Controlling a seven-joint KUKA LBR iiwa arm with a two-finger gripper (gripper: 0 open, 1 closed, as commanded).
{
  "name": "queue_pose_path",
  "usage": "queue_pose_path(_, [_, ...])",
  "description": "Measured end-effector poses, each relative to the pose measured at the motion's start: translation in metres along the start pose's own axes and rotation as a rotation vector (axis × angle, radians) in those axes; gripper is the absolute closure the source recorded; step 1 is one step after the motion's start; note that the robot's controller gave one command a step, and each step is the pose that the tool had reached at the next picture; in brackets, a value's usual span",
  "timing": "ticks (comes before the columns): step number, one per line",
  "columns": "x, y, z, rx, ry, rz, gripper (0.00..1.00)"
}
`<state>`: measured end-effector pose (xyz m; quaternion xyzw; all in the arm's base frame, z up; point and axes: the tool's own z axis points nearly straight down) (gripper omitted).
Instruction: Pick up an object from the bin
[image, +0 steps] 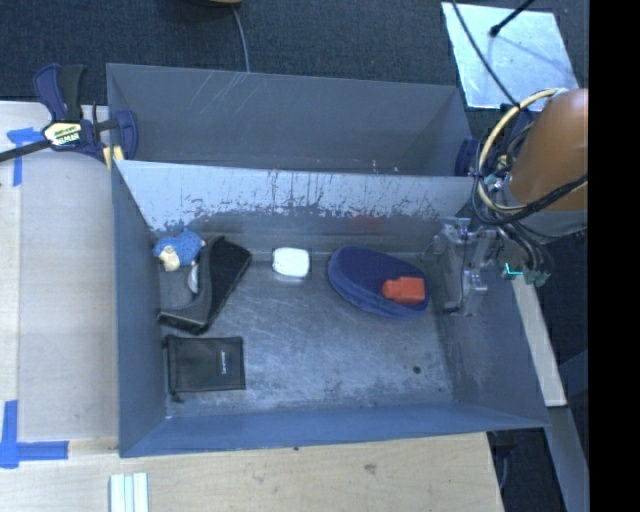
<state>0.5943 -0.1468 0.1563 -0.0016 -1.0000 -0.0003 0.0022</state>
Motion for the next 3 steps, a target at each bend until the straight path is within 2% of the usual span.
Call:
queue_pose_path(1, [-0.02, 0.033, 0.089, 0.0, 0.0, 0.12, 0.0])
queue_pose_path(2, [-0.024, 0.031, 0.081, 0.002, -0.013, 0.122, 1.0])
queue_pose_path(3, [-0.015, 0.021, -0.045, 0.002, -0.017, 0.137, 1.0])
